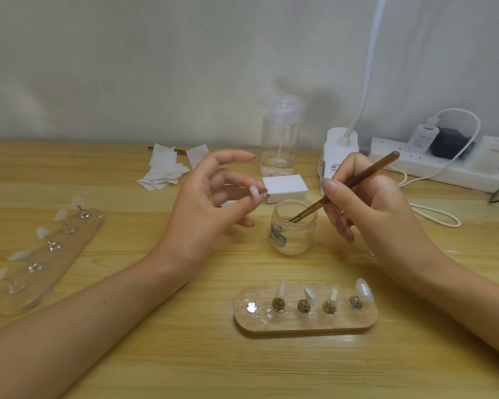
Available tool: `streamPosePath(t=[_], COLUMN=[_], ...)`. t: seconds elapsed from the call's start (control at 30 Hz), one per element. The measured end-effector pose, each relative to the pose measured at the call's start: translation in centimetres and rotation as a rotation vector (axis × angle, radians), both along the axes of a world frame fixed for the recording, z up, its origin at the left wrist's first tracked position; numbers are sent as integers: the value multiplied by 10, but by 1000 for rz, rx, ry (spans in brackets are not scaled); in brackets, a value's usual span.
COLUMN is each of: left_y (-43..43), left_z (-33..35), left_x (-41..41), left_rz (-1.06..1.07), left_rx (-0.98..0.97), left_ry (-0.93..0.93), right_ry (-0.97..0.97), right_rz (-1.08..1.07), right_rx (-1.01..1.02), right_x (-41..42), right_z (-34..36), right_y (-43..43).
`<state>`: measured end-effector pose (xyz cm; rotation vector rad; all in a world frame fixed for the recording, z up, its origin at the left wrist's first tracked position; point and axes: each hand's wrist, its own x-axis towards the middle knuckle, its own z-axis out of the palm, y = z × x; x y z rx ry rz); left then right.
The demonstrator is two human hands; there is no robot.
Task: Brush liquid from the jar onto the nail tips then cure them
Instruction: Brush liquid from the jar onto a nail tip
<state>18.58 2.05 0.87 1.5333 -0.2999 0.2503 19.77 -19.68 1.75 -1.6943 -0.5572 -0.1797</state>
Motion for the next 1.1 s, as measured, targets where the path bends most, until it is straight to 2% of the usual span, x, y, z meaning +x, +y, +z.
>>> streamPosePath(t=[0.43,0.77,1.1], left_y=[-2,-3,-4], left_z=[4,4,4], left_x=[-3,-4,-9], left_rz=[30,19,16], left_rx=[85,83,175], left_ry=[-37,-12,-72], right_ry=[253,283,246], right_rz=[-130,-95,-61], right_rx=[423,460,450], right_x=[1,1,2], right_z=[-2,-1,-1], right_y=[-13,-14,-15])
